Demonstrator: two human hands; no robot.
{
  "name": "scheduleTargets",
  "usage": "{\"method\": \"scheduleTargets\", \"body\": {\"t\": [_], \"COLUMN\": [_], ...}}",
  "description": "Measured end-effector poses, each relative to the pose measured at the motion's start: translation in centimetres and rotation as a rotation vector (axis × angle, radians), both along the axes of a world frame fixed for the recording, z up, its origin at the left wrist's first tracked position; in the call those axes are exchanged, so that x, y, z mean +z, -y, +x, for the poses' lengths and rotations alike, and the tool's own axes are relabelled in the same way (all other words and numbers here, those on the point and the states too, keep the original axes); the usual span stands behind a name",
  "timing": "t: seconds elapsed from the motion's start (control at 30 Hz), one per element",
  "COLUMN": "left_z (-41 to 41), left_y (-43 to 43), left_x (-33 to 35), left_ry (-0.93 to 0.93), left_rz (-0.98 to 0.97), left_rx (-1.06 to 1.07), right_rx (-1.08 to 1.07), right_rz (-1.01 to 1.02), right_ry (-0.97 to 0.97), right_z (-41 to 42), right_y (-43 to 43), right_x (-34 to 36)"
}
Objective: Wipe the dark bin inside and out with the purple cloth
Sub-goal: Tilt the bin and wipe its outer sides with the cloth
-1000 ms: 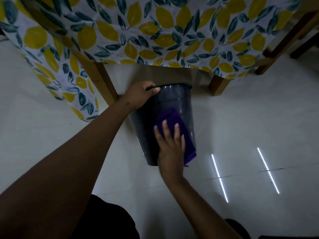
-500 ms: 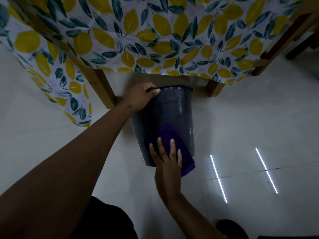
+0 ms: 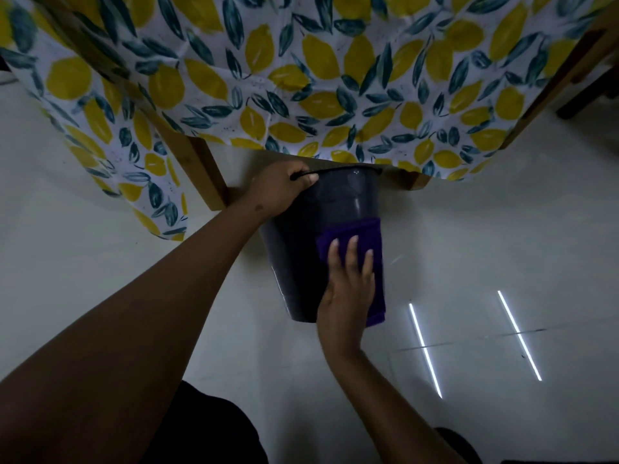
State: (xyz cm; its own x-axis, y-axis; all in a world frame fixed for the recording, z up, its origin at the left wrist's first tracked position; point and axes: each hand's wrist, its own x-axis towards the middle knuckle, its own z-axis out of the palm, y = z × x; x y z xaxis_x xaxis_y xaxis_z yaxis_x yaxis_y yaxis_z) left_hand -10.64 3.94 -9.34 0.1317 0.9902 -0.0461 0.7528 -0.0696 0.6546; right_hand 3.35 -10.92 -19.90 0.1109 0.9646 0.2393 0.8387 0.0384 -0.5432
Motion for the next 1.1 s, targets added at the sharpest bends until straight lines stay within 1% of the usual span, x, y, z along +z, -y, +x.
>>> {"method": "scheduleTargets", "body": {"t": [0.07,0.1,0.17,0.27,0.33,0.47,0.53,0.6,0.73,0.83,0.87,0.93,1.0,1.03,1.1], "left_z": [0.5,0.8,0.9,0.6,0.3,-0.2,-0.5,-0.7,0.1,0.6,0.6,0.4,0.2,0.0,-0.5], "left_y": [-0.3,-0.4,-0.5,-0.5,-0.3,0.0,-0.1,-0.2,-0.6,-0.8,-0.8,-0.9,-0.9,-0.8,-0.7], "left_x": [0.0,0.0,0.0,0.2,0.2,0.3,0.3,0.3,0.0,0.0,0.0,0.1,0.2,0.3,0.4], "left_ry": [-0.016,-0.016,-0.009,0.023,0.043,0.068,0.063,0.025,-0.143,-0.214,-0.233,-0.197,-0.118,-0.093,-0.057], "left_rz": [-0.002,-0.013,-0.036,-0.053,-0.063,-0.064,-0.074,-0.084,-0.059,0.013,0.035,0.033,0.003,-0.007,-0.019], "left_rx": [0.000,-0.007,-0.025,-0.014,-0.015,-0.041,-0.047,-0.053,-0.090,-0.084,-0.079,-0.064,-0.046,-0.033,-0.020], "right_rx": [0.158,0.212,0.242,0.199,0.112,-0.050,-0.081,-0.049,0.083,0.192,0.245,0.338,0.356,0.330,0.207], "right_rz": [-0.012,-0.030,-0.041,-0.011,-0.015,-0.046,-0.081,-0.062,0.001,-0.018,-0.021,-0.019,0.017,0.028,-0.013], "right_ry": [0.198,0.247,0.265,0.254,0.123,-0.240,-0.336,-0.275,0.002,0.169,0.239,0.329,0.307,0.251,0.045], "right_z": [-0.7,-0.8,-0.9,-0.7,0.1,2.4,3.2,3.2,2.0,0.6,0.3,0.2,0.8,1.0,1.4], "right_y": [2.3,2.9,2.6,-0.1,-2.5,-5.6,-5.8,-4.9,-2.1,-0.2,0.3,0.7,0.0,-0.7,-2.5], "right_x": [-1.4,-1.9,-2.0,-0.3,0.9,2.0,1.9,1.5,0.2,-0.7,-1.0,-1.5,-1.3,-0.9,0.1]}}
